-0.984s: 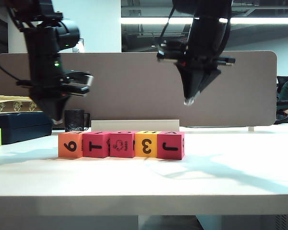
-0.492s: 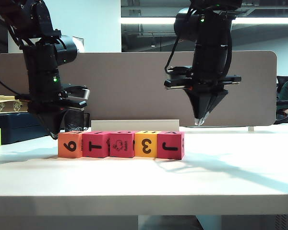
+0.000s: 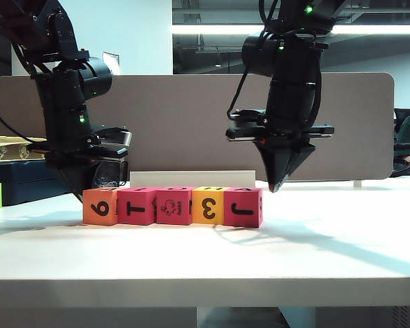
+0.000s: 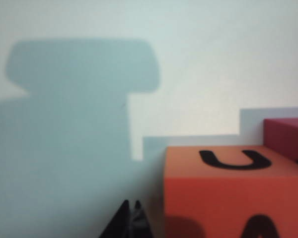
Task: Select the appropriate blocks from the scattered letter blocks on the table and arrange them in a row to spell out "ALOHA".
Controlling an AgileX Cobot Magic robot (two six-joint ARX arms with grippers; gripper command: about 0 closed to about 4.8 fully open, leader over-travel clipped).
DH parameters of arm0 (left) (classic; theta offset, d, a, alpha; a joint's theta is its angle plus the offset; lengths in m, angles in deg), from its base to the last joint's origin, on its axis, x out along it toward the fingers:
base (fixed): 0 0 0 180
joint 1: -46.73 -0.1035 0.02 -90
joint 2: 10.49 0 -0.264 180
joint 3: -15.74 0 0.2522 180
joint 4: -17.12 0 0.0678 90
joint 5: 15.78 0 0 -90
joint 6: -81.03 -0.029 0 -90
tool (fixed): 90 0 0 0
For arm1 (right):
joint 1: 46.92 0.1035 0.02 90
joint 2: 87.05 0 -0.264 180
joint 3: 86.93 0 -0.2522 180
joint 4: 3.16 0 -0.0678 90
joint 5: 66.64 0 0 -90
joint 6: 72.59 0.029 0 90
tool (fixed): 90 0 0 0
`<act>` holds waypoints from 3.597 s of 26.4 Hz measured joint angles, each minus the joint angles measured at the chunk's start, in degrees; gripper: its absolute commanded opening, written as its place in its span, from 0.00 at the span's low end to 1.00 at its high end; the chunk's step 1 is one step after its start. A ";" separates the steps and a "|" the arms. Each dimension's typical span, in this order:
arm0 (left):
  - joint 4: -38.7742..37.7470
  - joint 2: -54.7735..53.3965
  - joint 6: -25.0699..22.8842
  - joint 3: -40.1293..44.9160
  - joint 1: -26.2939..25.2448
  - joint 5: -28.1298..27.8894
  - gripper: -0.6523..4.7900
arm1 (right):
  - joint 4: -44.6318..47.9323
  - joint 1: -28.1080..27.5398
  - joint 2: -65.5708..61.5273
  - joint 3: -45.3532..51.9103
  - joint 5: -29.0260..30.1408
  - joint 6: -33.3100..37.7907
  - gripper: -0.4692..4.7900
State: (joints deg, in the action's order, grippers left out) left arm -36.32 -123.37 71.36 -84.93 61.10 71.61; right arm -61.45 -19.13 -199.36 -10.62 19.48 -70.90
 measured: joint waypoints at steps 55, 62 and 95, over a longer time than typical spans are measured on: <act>-27.30 8.17 3.28 -14.47 3.67 3.15 0.11 | -11.02 1.05 23.21 -0.24 -1.70 -1.20 0.08; -26.84 15.02 3.34 -7.89 10.86 4.15 0.11 | -18.01 5.75 30.69 -0.04 -0.85 -1.11 0.08; -0.68 89.15 23.23 53.33 14.64 -9.29 0.11 | 3.98 5.60 90.20 58.40 -6.62 9.22 0.08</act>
State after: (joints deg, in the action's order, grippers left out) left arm -37.00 -34.21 94.60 -31.60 75.74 62.32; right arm -57.47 -13.53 -109.16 47.78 12.86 -61.67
